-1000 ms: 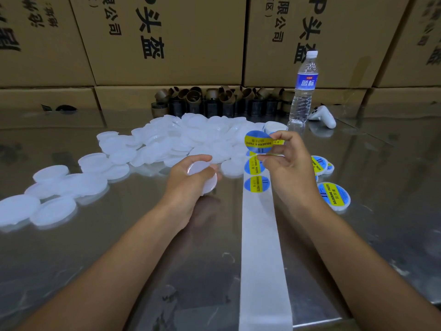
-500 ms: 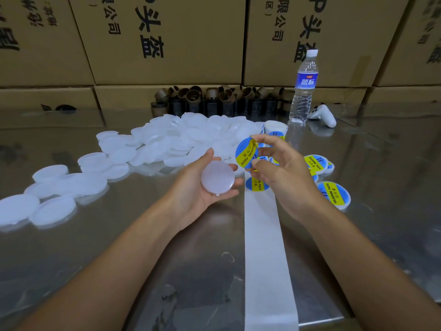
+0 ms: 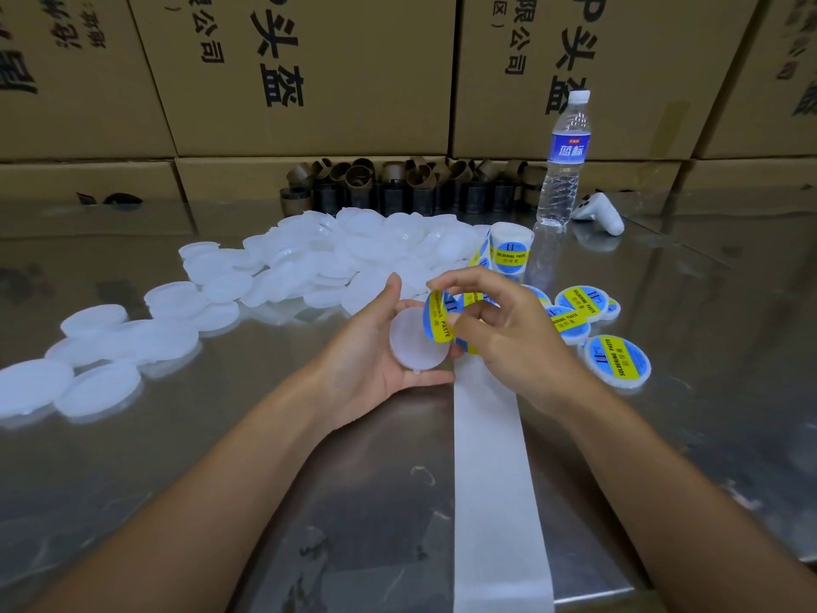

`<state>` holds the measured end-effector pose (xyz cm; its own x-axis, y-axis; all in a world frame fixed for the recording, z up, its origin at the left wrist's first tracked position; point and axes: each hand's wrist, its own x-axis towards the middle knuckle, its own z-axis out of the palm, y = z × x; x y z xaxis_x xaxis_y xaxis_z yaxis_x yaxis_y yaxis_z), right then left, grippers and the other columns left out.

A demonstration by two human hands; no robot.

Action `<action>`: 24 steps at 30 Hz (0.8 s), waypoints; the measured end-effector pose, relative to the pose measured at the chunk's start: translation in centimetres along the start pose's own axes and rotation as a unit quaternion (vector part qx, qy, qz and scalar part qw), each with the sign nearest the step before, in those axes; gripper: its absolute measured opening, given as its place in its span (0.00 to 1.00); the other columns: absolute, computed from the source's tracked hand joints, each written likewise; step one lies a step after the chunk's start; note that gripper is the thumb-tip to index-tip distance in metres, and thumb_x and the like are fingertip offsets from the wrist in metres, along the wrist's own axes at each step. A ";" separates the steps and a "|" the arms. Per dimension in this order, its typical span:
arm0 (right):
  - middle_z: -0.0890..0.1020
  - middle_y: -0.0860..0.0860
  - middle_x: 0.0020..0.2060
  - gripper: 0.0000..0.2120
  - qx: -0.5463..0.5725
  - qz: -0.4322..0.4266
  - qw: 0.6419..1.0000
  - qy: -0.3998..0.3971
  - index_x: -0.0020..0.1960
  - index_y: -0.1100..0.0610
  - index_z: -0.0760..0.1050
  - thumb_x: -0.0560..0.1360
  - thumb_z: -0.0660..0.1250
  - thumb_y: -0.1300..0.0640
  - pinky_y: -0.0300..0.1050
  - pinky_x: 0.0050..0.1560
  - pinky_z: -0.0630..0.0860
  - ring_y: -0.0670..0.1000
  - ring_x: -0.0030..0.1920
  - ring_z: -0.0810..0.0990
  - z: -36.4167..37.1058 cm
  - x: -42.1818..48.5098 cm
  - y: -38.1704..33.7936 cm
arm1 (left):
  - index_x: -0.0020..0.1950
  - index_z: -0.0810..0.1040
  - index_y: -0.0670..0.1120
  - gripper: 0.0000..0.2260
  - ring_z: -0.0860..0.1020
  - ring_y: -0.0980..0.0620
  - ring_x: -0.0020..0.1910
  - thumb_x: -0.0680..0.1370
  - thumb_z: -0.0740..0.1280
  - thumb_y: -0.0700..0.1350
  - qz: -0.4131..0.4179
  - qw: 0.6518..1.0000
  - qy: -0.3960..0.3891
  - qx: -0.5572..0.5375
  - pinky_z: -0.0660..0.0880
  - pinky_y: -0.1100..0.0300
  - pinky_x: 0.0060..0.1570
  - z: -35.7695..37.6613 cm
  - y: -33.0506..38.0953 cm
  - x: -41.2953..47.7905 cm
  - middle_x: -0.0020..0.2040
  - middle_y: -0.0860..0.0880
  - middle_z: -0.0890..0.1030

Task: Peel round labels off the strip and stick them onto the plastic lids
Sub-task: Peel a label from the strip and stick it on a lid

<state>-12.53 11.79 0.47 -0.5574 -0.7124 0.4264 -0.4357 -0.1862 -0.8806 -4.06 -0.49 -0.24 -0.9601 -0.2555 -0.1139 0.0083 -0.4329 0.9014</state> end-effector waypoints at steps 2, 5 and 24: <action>0.77 0.49 0.52 0.23 -0.018 -0.002 1.000 -0.010 0.46 0.45 0.78 0.74 0.60 0.73 0.40 0.37 0.76 0.45 0.34 0.74 0.1 0.0 0.2 | 0.71 0.64 0.35 0.31 0.73 0.35 0.66 0.81 0.50 0.59 0.000 1.000 -0.002 0.008 0.77 0.42 0.55 -0.1 -0.1 0.1 0.67 0.35 0.73; 0.79 0.52 0.54 0.24 -0.025 -0.009 1.000 -0.016 0.45 0.43 0.78 0.74 0.60 0.73 0.49 0.42 0.77 0.48 0.38 0.75 0.3 0.1 0.4 | 0.71 0.66 0.36 0.30 0.73 0.36 0.66 0.81 0.50 0.59 0.004 1.000 -0.004 0.019 0.70 0.37 0.63 -0.3 -0.2 0.2 0.68 0.37 0.73; 0.69 0.46 0.41 0.17 -0.167 -0.057 0.983 -0.045 0.47 0.43 0.76 0.76 0.63 0.66 0.29 0.45 0.64 0.37 0.43 0.70 1.2 -0.7 0.2 | 0.67 0.72 0.40 0.31 0.78 0.45 0.60 0.81 0.45 0.61 -0.007 0.995 -0.087 0.039 0.77 0.49 0.57 -0.5 -0.3 0.2 0.63 0.41 0.78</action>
<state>-11.38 11.45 -0.22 -0.4332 -0.7597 0.4849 -0.7076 -0.0465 -0.7050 -4.11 -0.80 -0.77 -0.9939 -0.0936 -0.0591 -0.0210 -0.3648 0.9308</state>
